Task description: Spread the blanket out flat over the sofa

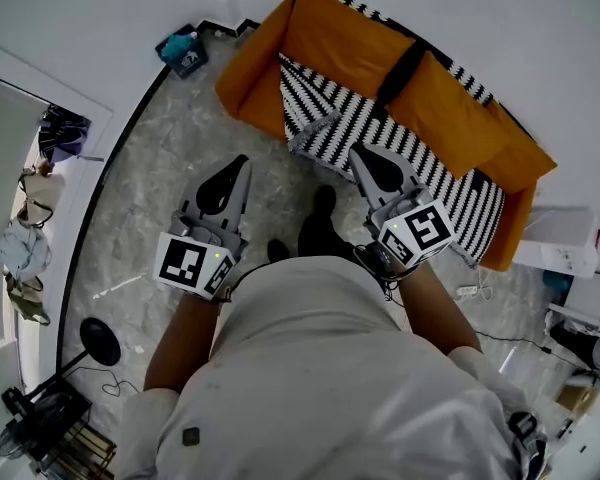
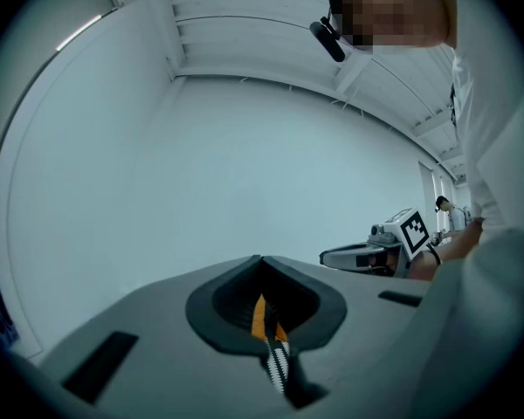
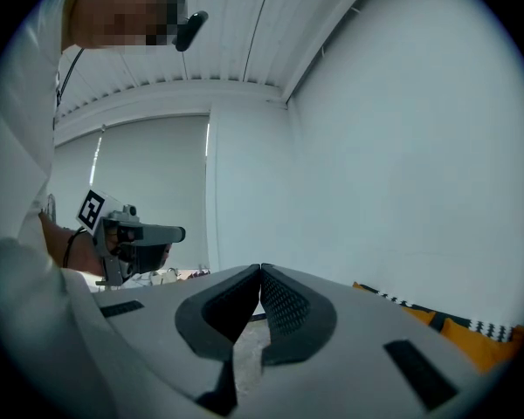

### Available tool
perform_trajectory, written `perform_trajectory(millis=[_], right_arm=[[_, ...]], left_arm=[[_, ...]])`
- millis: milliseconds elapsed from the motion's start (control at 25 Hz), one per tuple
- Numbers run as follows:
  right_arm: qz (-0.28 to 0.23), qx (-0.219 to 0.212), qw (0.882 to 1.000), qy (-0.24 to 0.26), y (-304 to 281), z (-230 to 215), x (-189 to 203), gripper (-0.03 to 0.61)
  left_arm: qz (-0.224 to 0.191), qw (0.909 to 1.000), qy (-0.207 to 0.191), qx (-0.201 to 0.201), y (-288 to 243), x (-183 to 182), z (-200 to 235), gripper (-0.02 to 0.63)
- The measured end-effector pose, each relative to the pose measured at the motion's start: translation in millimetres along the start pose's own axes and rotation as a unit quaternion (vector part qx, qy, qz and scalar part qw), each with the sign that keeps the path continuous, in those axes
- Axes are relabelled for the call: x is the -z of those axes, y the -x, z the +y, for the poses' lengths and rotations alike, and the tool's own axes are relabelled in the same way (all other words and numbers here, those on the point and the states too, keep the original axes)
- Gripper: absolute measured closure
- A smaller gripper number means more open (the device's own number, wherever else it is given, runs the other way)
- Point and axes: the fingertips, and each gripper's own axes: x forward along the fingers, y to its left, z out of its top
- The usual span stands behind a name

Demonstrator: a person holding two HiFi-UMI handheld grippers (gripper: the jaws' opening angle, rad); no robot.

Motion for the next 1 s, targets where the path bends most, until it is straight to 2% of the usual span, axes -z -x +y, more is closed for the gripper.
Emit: perform_trajectory(millis=[280,680,1000], right_arm=[[0.010,-0.028,0.999,-0.013,-38.8,-57.4,6.5,0.551],[0.021,-0.058,0.998,-0.029,-83.5,-167.0,17.3,0.551],[0.050,-0.061,0.996,-0.051,-109.1,-216.1,47.8,0.551]], left_arm=[[0.016,0.9992,0.014,-0.033,-54.5,8.8,25.0,0.604],[0.036,0.9973,0.021,-0.061,-157.0,18.2,39.8,0.604],[0.060,0.9953,0.028,-0.070,-194.9,37.1,53.1,0.604]])
